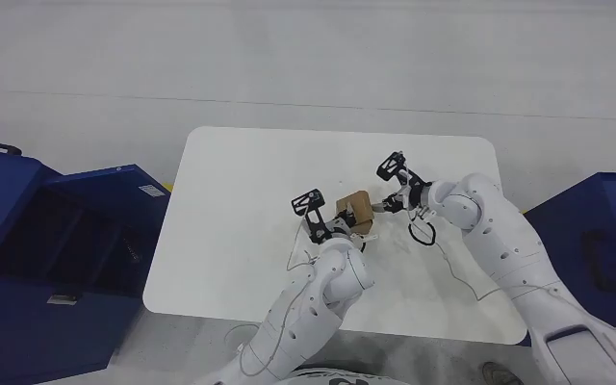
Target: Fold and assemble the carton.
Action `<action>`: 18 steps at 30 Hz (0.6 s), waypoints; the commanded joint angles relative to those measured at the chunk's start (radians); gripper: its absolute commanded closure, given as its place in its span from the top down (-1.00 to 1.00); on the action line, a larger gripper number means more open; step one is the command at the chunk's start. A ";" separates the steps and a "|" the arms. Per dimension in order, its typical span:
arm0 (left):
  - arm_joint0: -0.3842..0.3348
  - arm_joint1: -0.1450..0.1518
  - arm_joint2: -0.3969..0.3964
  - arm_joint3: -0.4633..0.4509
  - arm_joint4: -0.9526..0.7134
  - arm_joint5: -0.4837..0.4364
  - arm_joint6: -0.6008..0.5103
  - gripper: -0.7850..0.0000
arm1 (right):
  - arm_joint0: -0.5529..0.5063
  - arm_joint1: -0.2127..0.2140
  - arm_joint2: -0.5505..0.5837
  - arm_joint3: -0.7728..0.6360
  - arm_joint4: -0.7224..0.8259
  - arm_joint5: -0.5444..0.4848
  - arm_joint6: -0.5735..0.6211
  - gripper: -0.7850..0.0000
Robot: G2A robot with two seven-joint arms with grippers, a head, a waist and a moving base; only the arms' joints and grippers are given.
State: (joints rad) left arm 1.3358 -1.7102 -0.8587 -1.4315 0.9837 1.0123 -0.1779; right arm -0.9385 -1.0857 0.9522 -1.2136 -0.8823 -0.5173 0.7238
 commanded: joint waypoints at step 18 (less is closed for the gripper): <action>-0.015 -0.006 -0.003 0.038 -0.045 0.000 0.038 1.00 | -0.054 0.014 0.059 -0.072 0.047 0.004 -0.045 1.00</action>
State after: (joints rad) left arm 1.3209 -1.7165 -0.8614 -1.3961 0.9400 1.0123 -0.1397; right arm -0.9930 -1.0715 1.0133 -1.2877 -0.8345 -0.5130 0.6772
